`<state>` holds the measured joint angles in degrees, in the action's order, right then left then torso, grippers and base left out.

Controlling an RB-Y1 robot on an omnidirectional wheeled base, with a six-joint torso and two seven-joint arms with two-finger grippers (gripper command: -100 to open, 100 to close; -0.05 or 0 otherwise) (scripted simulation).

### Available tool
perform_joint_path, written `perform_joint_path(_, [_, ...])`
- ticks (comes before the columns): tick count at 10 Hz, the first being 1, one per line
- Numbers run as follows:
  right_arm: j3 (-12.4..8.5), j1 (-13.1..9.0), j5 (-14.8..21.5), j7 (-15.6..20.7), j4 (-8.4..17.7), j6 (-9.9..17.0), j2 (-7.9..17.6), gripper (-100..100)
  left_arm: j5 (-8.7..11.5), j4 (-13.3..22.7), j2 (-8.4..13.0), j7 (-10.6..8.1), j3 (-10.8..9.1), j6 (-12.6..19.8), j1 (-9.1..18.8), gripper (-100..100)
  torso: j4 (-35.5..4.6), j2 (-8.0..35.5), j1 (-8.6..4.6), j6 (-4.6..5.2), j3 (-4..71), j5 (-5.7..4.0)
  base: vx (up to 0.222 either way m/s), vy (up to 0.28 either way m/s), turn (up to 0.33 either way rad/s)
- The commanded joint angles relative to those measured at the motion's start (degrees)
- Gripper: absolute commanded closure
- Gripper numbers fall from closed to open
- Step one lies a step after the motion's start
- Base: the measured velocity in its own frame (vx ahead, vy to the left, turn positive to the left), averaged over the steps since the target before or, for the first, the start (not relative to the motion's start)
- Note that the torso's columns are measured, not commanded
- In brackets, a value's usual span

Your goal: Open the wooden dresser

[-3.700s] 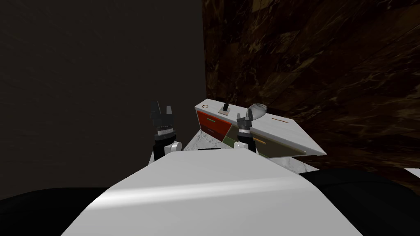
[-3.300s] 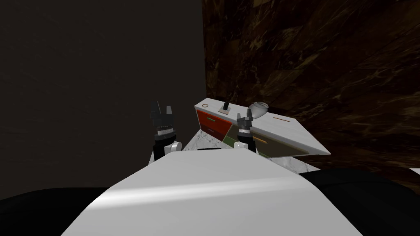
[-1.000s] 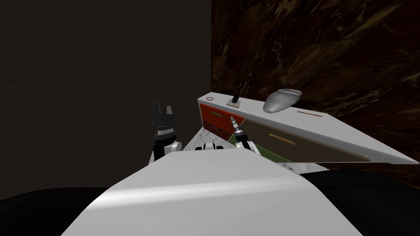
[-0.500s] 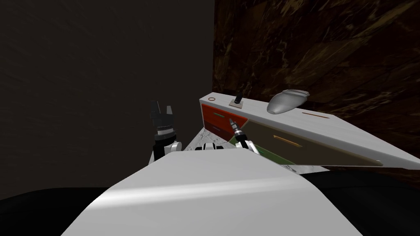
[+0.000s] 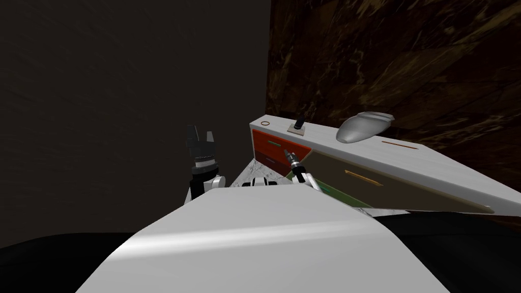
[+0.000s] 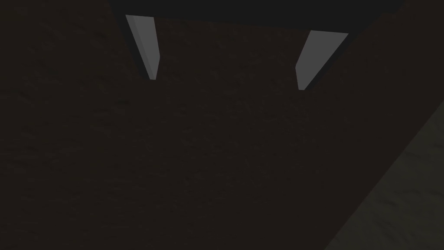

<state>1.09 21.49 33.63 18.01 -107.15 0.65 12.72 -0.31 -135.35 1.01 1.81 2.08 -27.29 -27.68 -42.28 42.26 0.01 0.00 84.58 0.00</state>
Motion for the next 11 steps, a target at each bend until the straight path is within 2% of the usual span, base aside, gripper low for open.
perform_joint_path(1, [-0.24, -0.93, 4.61, 2.88, 1.85, 3.35, 0.35, -100, 0.00, 0.00, 0.00, 0.00, 0.00, 0.00, 0.00, 0, 0.00, 0.01, -0.02, 0.01, 0.00, 0.00, 0.031, 0.050, 0.030])
perform_joint_path(2, [-0.24, -0.93, 6.19, 2.88, 1.85, 3.35, 0.35, -100, 0.00, 0.00, 0.00, 0.00, 0.00, 0.00, 0.00, 0, 0.00, 0.00, -0.01, 0.00, 0.00, 0.00, 0.025, 0.044, 0.024])
perform_joint_path(3, [-0.52, -1.80, 7.99, 4.72, 3.39, 5.28, 0.54, -100, 0.00, 0.00, 0.00, 0.00, 0.00, 0.00, 0.00, 0, -0.01, 0.04, -0.02, 0.01, -0.02, 0.00, 0.027, 0.053, 0.035])
perform_joint_path(4, [-0.52, -1.80, 9.89, 4.72, 3.39, 5.28, 0.54, -100, 0.00, 0.00, 0.00, 0.00, 0.00, 0.00, 0.00, 0, -0.01, 0.03, 0.01, 0.00, -0.02, 0.00, 0.024, 0.044, 0.020])
perform_joint_path(5, [-0.82, -2.69, 11.63, 6.56, 4.92, 7.17, 0.69, -100, 0.00, 0.00, 0.00, 0.00, 0.00, 0.00, 0.00, 0, -0.01, 0.04, -0.04, 0.01, -0.02, 0.00, 0.024, 0.049, 0.045])
perform_joint_path(6, [-0.82, -2.69, 13.30, 6.56, 4.92, 7.17, 0.69, -100, 0.00, 0.00, 0.00, 0.00, 0.00, 0.00, 0.00, 0, -0.01, 0.02, -0.02, 0.00, -0.01, 0.00, 0.025, 0.047, 0.017])
perform_joint_path(7, [-1.15, -3.61, 14.99, 8.40, 6.44, 9.00, 0.80, -100, 0.00, 0.00, 0.00, 0.00, 0.00, 0.00, 0.00, 0, -0.01, 0.02, -0.02, 0.01, -0.01, 0.00, 0.026, 0.053, 0.035])
perform_joint_path(8, [-1.15, -3.61, 16.66, 8.40, 6.44, 9.00, 0.80, -100, 0.00, 0.00, 0.00, 0.00, 0.00, 0.00, 0.00, 0, 0.00, 0.01, 0.01, 0.00, -0.01, 0.00, 0.025, 0.044, 0.022])
perform_joint_path(9, [-1.50, -4.56, 18.42, 10.23, 7.94, 10.77, 0.88, -100, 0.00, 0.00, 0.00, 0.00, 0.00, 0.00, 0.00, 0, 0.00, 0.03, -0.03, 0.01, -0.01, 0.00, 0.037, 0.059, 0.049])
perform_joint_path(10, [-1.50, -4.56, 20.18, 10.23, 7.94, 10.77, 0.88, -100, 0.00, 0.00, 0.00, 0.00, 0.00, 0.00, 0.00, 0, 0.00, -0.01, 0.02, 0.00, 0.00, 0.01, 0.028, 0.047, 0.017])
perform_joint_path(11, [-1.87, -5.54, 22.08, 12.06, 9.43, 12.48, 0.92, -100, 0.00, 0.00, 0.00, 0.00, 0.00, 0.00, 0.00, 0, 0.00, 0.03, -0.03, 0.01, -0.01, 0.00, 0.031, 0.048, 0.039])
